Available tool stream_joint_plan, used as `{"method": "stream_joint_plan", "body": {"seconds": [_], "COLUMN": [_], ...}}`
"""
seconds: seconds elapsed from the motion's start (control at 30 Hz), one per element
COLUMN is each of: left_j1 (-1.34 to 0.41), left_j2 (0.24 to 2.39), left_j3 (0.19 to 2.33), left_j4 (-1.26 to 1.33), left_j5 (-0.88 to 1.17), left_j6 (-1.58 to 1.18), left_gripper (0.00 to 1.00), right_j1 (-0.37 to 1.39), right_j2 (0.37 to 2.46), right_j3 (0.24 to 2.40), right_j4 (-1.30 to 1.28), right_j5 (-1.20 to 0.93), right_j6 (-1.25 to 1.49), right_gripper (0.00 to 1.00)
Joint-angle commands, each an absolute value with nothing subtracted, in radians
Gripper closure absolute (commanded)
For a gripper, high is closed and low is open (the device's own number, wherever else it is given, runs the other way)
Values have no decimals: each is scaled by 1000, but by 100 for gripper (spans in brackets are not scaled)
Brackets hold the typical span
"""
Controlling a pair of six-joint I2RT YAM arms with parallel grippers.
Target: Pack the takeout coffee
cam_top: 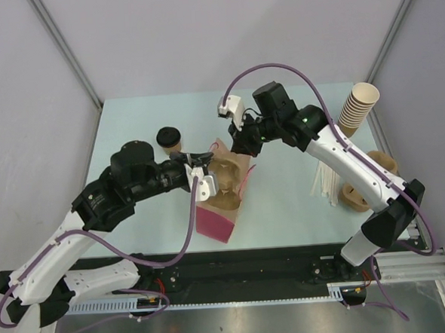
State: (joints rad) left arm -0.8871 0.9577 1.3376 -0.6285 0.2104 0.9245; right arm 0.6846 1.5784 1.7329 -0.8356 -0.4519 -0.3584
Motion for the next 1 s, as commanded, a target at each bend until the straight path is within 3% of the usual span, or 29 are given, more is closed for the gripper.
{"method": "stream_joint_plan", "body": {"seconds": [0.0,0.33,0.57,0.97], "left_j1": [-949,-1040,-1117,-1135], "left_j2": [959,974,979,992], "left_j3": [1302,1335,1399,1350], "left_j4": [-623,-701,-820,-773], "left_j5": [144,-55,-42,-81], "left_j6": [899,792,749,729], "left_gripper": [100,100,100,100], "right_j1": [764,807,825,833], "right_j2": [1503,1451,1456,1448], "right_j3": [1769,1789,1819,1802], "right_j4": [-833,-842,-864,-877], "right_j5": [-421,-295,-281,-365], "right_j6": [-446,-413,-407,-426], "right_gripper": [100,100,100,100]}}
